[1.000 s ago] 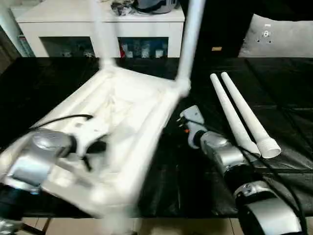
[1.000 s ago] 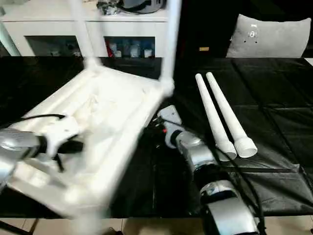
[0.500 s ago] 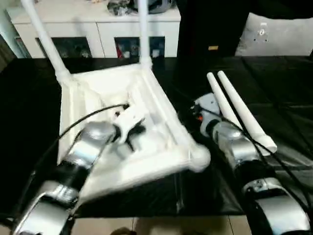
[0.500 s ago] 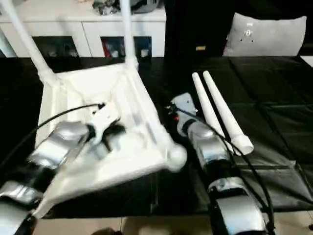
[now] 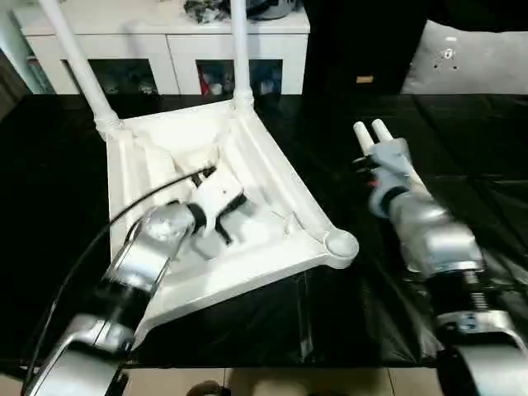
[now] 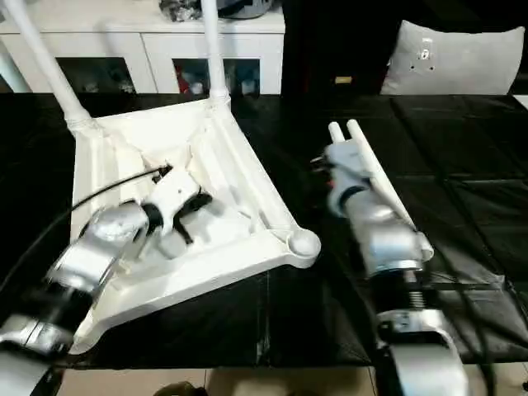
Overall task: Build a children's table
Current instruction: Pick table leg
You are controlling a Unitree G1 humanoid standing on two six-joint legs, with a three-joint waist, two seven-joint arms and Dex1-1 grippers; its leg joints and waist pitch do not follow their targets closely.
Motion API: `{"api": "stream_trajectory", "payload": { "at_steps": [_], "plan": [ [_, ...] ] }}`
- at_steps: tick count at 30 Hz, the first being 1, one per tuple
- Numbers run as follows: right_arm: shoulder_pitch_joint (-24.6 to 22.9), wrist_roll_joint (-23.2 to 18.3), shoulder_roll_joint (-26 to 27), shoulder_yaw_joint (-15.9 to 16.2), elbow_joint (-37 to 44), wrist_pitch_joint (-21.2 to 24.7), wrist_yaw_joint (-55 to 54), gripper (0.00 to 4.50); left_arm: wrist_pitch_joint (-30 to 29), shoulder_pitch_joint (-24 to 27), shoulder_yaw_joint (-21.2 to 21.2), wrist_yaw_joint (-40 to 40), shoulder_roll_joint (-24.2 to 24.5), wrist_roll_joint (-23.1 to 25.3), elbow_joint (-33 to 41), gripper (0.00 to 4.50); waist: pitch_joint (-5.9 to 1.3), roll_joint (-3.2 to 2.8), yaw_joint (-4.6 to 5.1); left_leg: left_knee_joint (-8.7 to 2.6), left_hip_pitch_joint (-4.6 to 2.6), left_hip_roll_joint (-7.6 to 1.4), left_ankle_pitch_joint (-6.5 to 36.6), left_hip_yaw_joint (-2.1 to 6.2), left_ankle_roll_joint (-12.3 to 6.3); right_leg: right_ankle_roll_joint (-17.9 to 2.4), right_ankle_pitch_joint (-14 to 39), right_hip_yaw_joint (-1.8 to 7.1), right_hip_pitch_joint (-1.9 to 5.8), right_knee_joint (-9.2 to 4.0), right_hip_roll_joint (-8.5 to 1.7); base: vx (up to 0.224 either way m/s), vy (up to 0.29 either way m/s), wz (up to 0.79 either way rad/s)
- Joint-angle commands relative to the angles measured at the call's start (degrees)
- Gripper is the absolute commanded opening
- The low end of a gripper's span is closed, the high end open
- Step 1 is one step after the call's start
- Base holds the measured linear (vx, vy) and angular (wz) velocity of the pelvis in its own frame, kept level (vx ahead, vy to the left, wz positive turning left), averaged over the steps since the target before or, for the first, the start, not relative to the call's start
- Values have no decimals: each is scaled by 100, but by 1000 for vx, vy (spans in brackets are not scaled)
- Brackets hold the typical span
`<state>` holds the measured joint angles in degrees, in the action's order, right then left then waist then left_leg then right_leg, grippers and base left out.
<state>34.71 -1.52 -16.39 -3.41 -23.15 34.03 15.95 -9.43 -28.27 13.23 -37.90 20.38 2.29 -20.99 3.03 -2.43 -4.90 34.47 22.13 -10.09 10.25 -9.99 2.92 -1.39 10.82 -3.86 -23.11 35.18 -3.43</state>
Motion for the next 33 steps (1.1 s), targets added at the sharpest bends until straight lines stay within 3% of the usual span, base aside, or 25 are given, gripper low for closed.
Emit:
{"api": "stream_trajectory", "payload": {
  "at_steps": [1, 2, 5, 6, 13, 14, 15, 22, 26, 33],
  "plan": [
    [110, -19, -79, -72, -69, 436, -45, 450, -96, 124, -51, -329, 170, -260, 529, 33, -400, 27, 8, -375, -121, -283, 848, 95, -176, -1132, 1030, 298, 304, -403, -486, 0, 0, 0],
    [235, 39, -192, -37, -322, 536, -15, 450, -206, 215, -1, -584, 286, -406, 869, 45, -394, 67, 21, -378, -135, -282, 953, 80, -109, -1089, 1202, 298, 288, -424, -470, 0, 0, 0],
    [413, 103, -341, 27, -668, 687, 40, 450, -392, 298, 66, -910, 426, -578, 1286, 68, -390, 41, 11, -375, -144, -280, 998, 90, -32, -1077, 1292, 302, 279, -416, -474, 0, 0, 0],
    [507, 139, -412, 68, -827, 850, 59, 450, -506, 325, 117, -1092, 494, -620, 1514, 78, -381, 78, 18, -380, -129, -270, 978, 78, -28, -1079, 1292, 301, 284, -414, -461, 0, 0, 0],
    [714, 103, -485, 28, -1311, 1248, 114, 450, -766, 349, 180, -1381, 554, -730, 1909, 130, -412, 76, 3, -341, -95, -249, 612, 64, -93, -1108, 800, 298, 316, -354, -438, 0, 0, 0],
    [714, 103, -485, 28, -1311, 1248, 114, 421, -766, 349, 180, -1381, 554, -730, 1909, 140, -413, 79, 2, -341, -95, -249, 577, 64, -109, -1130, 722, 297, 320, -347, -437, 0, 0, 0],
    [718, 82, -490, 18, -1370, 1353, 127, 414, -808, 364, 192, -1382, 584, -749, 1961, 143, -415, 102, 5, -339, -92, -251, 571, 60, -122, -1134, 716, 295, 323, -352, -440, 0, 0, 0],
    [843, -1, -559, 102, -1762, 1668, 401, 364, -1151, 429, 193, -1491, 721, -808, 2241, 212, -388, 103, -1, -344, -110, -257, 762, 55, -71, -1084, 1152, 295, 305, -388, -449, 0, 0, 0],
    [873, -32, -585, 135, -1808, 1743, 557, 327, -1199, 426, 203, -1513, 760, -778, 2280, 231, -396, 112, -6, -344, -104, -257, 709, 61, -80, -1057, 1091, 290, 308, -374, -443, 0, 0, 0],
    [922, -16, -611, 180, -1911, 1729, 644, 268, -1221, 350, 173, -1474, 757, -787, 2251, 304, -405, 129, -5, -338, -104, -255, 660, 59, -85, -1107, 1031, 285, 306, -365, -445, 0, 0, 0]
  ]
}}
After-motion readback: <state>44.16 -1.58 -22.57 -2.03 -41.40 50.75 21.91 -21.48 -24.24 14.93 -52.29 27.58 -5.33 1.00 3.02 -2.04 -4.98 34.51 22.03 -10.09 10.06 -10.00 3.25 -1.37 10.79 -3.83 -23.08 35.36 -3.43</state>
